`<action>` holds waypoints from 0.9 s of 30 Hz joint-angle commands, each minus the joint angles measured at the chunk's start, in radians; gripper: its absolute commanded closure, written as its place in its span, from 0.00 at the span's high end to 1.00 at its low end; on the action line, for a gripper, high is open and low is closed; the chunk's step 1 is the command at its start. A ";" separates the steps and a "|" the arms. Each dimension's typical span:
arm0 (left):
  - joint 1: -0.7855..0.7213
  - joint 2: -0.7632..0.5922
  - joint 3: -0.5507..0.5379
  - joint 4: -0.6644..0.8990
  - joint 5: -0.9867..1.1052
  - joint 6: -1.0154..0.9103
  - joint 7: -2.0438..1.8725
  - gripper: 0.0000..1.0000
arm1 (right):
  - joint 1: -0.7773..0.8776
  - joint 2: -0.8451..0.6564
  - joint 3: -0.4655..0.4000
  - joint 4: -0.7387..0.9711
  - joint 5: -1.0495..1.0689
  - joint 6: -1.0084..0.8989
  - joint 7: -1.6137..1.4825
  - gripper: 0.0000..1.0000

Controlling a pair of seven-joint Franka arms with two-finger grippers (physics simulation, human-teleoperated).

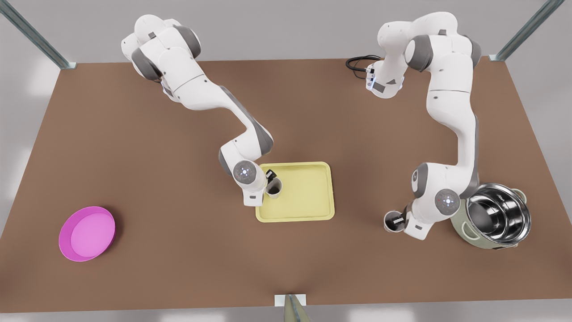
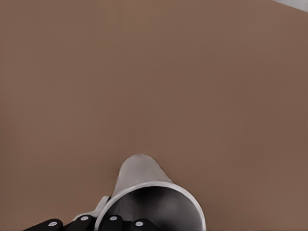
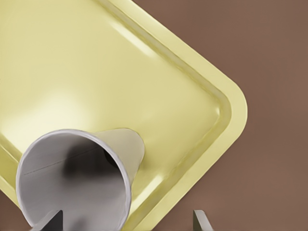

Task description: Use the left arm to pick up the white IKEA cup from the tray and place it on the middle-left position; use the right arm to pick up the white IKEA cup from the tray and place it on the middle-right position

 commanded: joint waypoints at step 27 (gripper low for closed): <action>-0.004 -0.631 -0.010 -0.240 0.037 -0.319 0.384 1.00 | 0.006 0.052 0.003 0.048 0.029 0.051 0.060 0.40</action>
